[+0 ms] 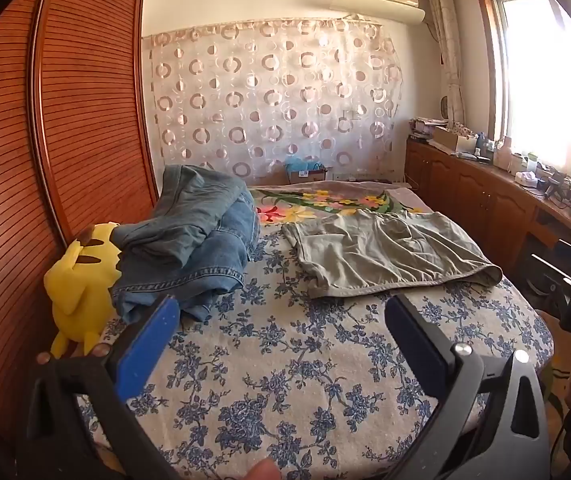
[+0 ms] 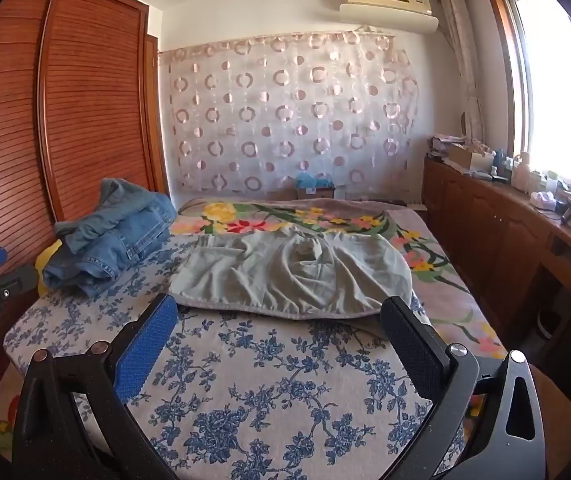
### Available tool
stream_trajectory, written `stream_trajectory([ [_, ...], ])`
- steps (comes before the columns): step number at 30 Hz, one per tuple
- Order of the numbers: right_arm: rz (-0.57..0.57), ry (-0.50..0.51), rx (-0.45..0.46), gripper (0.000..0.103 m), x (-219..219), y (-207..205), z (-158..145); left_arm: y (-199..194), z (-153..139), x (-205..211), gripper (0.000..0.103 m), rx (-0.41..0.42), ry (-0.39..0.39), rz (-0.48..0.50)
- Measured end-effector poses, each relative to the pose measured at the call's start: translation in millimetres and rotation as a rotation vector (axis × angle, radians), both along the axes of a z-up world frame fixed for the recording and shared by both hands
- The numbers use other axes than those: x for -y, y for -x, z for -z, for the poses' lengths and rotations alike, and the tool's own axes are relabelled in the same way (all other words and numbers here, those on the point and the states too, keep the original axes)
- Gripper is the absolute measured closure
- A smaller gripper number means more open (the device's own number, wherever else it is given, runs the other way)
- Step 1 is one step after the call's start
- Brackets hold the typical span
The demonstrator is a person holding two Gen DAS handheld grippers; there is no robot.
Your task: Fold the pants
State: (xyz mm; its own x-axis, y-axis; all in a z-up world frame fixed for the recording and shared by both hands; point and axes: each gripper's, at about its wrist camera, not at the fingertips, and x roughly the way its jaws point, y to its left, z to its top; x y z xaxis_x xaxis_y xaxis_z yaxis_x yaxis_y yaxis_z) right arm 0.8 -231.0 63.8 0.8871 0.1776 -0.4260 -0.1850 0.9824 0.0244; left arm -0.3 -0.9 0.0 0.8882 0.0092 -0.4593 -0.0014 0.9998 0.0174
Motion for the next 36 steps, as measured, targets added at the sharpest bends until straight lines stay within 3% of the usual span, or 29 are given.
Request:
stream_trajectory([
  [36,0.001,-0.001,0.011,0.0,-0.8,0.2,-0.4,4.4,-6.3,3.9,0.0,0.008,0.008,0.001],
])
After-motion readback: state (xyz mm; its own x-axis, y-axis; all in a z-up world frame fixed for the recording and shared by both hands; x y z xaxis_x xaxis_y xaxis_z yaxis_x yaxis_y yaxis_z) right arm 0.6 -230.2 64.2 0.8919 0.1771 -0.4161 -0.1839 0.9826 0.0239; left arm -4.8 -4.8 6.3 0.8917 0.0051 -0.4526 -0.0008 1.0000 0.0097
